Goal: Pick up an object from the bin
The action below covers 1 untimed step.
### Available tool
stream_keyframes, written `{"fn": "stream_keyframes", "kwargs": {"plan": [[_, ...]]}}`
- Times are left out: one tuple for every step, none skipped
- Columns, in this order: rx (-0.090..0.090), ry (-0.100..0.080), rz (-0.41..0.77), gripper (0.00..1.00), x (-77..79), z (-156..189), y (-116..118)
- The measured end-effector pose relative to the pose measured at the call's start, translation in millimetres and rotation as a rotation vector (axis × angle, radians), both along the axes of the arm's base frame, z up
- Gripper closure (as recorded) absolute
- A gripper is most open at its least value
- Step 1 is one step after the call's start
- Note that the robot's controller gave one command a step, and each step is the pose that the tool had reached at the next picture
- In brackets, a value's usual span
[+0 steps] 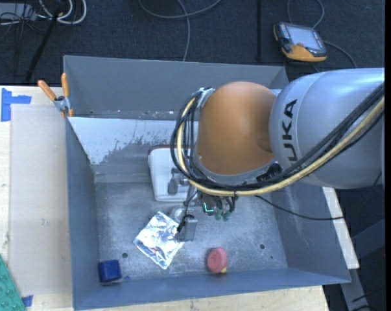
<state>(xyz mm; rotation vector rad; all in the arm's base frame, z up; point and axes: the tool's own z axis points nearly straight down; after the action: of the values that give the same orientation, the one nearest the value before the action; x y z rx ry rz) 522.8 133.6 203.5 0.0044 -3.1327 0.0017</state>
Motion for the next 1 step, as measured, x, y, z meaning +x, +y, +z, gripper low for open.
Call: {"fn": "stream_keyframes", "kwargs": {"plan": [[0.003,-0.002,0.356,0.0,21.3,-136.1,3.4]]}}
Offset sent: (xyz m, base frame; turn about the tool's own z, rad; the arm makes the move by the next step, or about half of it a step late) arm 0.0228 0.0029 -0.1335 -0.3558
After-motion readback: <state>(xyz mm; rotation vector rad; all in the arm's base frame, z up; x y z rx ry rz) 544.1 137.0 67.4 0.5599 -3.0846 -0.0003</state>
